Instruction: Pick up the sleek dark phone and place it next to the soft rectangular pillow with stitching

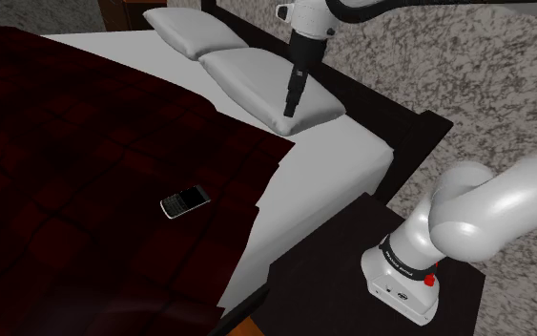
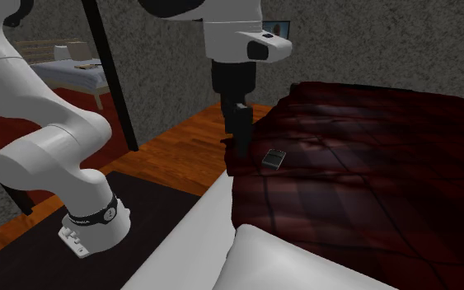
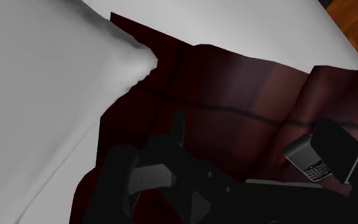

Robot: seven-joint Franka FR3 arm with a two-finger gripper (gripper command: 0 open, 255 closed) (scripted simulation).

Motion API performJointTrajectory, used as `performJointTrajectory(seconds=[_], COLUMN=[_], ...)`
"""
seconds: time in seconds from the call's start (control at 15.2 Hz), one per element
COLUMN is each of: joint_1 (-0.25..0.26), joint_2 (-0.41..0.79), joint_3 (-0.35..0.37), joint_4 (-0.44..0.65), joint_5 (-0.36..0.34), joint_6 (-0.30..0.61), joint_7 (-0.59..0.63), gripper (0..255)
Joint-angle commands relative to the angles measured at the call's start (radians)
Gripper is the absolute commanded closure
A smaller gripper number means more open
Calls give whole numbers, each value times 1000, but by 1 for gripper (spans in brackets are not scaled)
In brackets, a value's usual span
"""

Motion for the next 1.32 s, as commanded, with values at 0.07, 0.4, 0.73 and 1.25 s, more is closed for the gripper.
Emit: performJointTrajectory(seconds=[0.07,0.4,0.73,1.25], joint_1=[35,92,144,222], joint_2=[82,208,328,504], joint_3=[16,54,98,176], joint_4=[26,60,98,154], joint_5=[-2,-7,-22,-72], joint_6=[62,164,254,383], joint_7=[-76,-187,-290,-435], gripper=[0,0,0,0])
